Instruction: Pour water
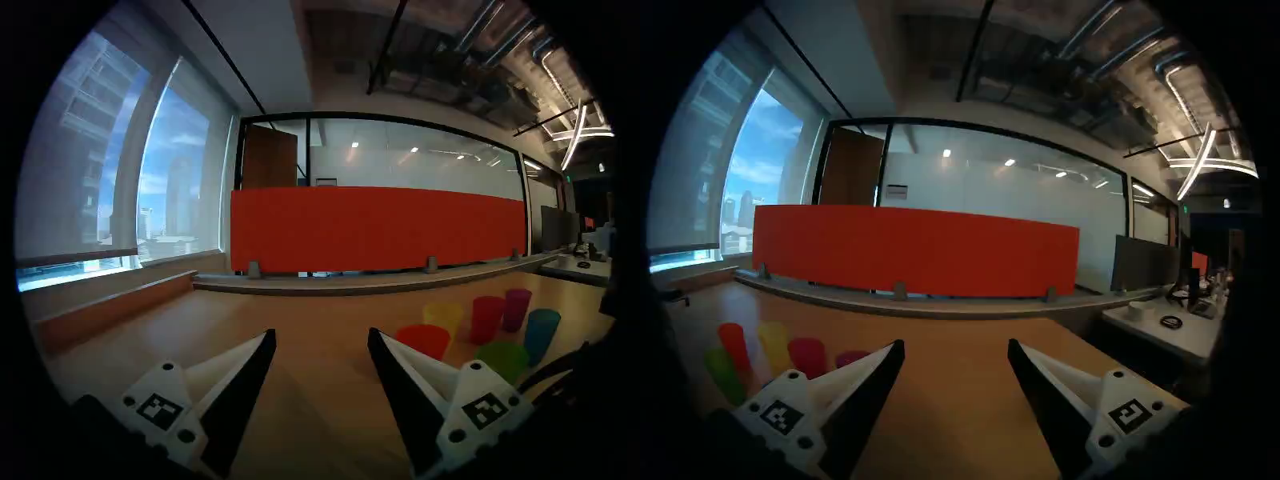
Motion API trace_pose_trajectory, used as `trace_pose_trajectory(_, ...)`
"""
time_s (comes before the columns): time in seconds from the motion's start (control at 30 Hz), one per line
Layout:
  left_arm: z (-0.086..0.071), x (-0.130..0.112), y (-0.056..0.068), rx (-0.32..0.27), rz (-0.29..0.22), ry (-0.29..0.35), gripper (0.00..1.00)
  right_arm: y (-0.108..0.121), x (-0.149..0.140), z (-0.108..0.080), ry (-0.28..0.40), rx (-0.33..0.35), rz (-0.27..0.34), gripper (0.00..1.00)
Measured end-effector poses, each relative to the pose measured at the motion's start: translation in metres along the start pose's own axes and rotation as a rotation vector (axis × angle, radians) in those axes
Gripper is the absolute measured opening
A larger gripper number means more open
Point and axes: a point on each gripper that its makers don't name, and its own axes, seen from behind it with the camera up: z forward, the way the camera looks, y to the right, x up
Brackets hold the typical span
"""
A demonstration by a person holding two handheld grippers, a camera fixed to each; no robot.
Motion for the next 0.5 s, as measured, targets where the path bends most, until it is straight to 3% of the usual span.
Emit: trace_pose_trajectory(0.5,0.001,-0.001,0.001,0.000,0.001,0.000,0.85,-0.030,-0.013,0.013,0.046,0.073,-0.007,1.00)
